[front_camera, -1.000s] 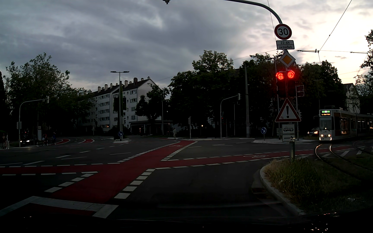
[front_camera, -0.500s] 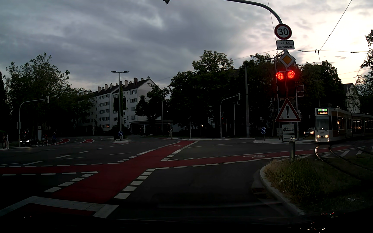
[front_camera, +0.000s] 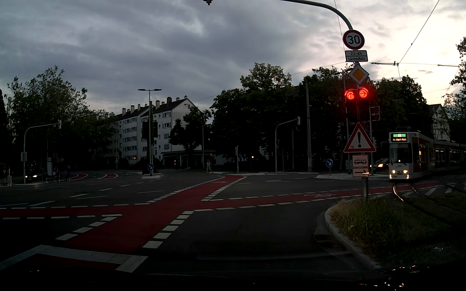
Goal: Follow the waypoints while adhering to traffic rules and regulations
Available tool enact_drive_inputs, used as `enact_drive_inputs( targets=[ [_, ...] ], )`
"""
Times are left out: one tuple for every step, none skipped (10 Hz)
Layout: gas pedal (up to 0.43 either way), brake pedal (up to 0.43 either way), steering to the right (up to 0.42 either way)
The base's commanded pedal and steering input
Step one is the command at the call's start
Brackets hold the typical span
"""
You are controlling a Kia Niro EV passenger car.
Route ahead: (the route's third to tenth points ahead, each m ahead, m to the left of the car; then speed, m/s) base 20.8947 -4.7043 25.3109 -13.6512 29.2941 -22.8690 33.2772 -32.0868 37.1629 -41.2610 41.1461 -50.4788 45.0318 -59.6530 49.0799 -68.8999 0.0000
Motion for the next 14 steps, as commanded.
enact_drive_inputs(
  targets=[
    [0.0,0.28,-0.052],
    [0.0,0.28,-0.052],
    [0.0,0.28,-0.052],
    [0.0,0.28,-0.052],
    [0.0,0.28,-0.052],
    [0.0,0.28,-0.052],
    [0.0,0.28,-0.052],
    [0.0,0.28,-0.052],
    [0.0,0.274,-0.052],
    [0.0,0.28,-0.052],
    [0.0,0.28,-0.052],
    [0.0,0.28,-0.052],
    [0.0,0.28,-0.052],
    [0.0,0.28,-0.052]
  ],
)
